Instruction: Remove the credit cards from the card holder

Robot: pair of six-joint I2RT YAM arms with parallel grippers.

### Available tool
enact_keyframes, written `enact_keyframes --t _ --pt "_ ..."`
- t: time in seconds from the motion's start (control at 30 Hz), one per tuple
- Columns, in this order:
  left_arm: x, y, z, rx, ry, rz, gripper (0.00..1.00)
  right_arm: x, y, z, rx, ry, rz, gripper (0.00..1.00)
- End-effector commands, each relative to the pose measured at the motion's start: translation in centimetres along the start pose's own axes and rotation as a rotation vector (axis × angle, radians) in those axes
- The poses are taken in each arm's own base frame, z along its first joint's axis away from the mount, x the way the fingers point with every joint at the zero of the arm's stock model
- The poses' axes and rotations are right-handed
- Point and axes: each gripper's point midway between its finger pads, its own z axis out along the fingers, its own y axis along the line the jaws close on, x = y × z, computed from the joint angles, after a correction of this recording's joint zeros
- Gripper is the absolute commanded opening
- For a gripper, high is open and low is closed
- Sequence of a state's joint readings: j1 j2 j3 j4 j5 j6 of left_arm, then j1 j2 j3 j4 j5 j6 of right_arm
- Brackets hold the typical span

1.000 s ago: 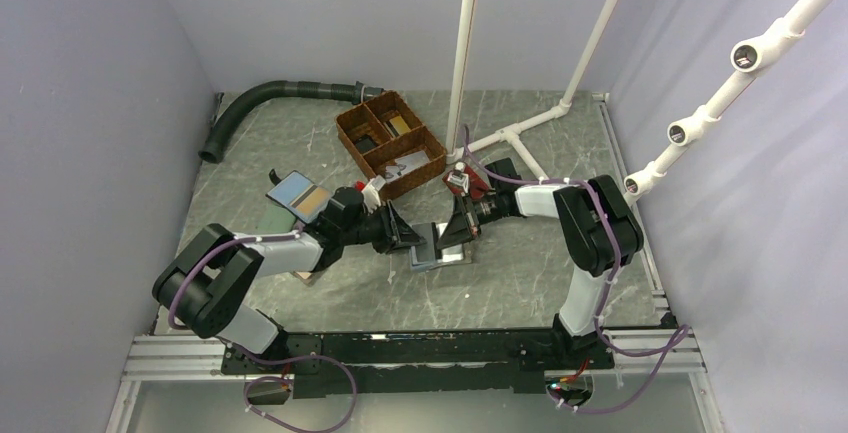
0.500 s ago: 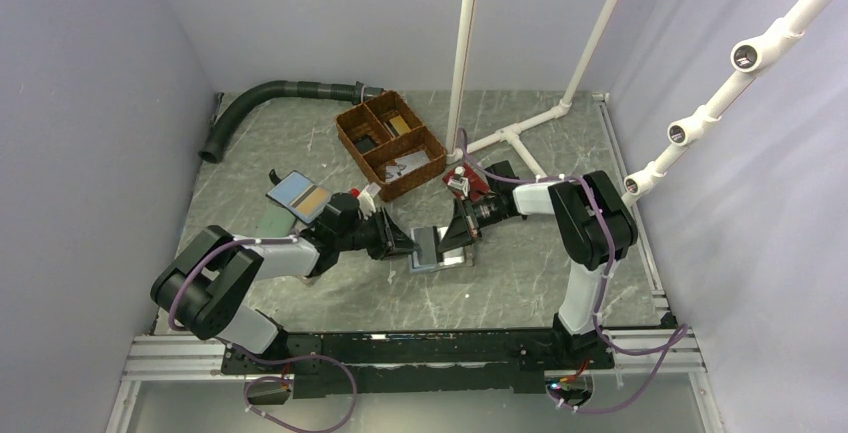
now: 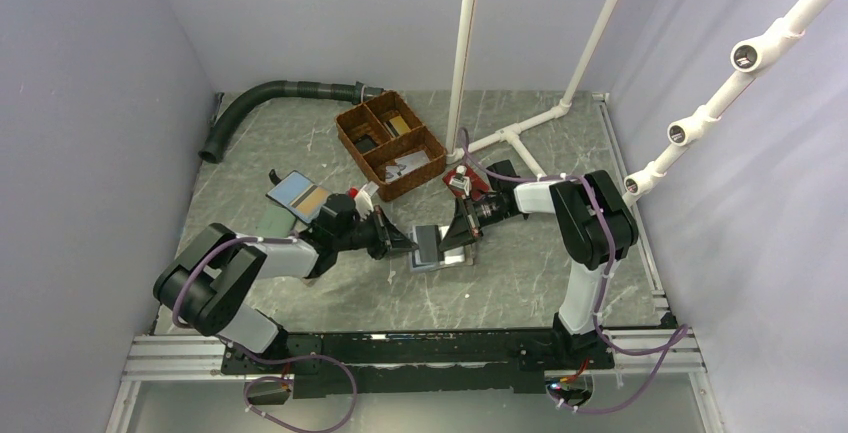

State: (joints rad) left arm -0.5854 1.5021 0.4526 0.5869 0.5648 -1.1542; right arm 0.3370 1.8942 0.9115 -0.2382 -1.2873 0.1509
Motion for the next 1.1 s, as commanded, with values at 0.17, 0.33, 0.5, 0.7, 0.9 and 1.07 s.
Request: enact_keyframes --t 0.17,0.33,0.5,0.7,0.9,1.07 --pt "-0.1 -0.1 -1.0 0.01 -0.014 0.01 0.0 -1.0 -0.7 -0.3 0.031 -0.007 -0.072 0.0" --pt "0.4 1.4 -1.2 -0.03 -0.008 -0.024 0.0 -0.9 -1.1 -0.3 0.046 -0.003 -0.073 0.0" --pt "0.3 1.7 -1.2 -0.049 -0.009 -0.029 0.0 -0.8 -1.7 -0.4 0.073 0.003 -0.072 0.0" --pt "0.1 1.8 -1.5 -0.066 -0.02 -0.025 0.0 -0.7 -1.8 -0.5 0.091 0.007 -0.07 0.0" --pt "0.2 2.2 -1.5 -0.094 -0.01 -0.029 0.0 -0.7 -1.6 -0.6 0.1 0.006 -0.099 0.0" --pt "0.2 2.4 -1.6 -0.112 -0.012 -0.029 0.0 -0.7 -1.6 -0.9 0.124 0.001 -0.12 0.0"
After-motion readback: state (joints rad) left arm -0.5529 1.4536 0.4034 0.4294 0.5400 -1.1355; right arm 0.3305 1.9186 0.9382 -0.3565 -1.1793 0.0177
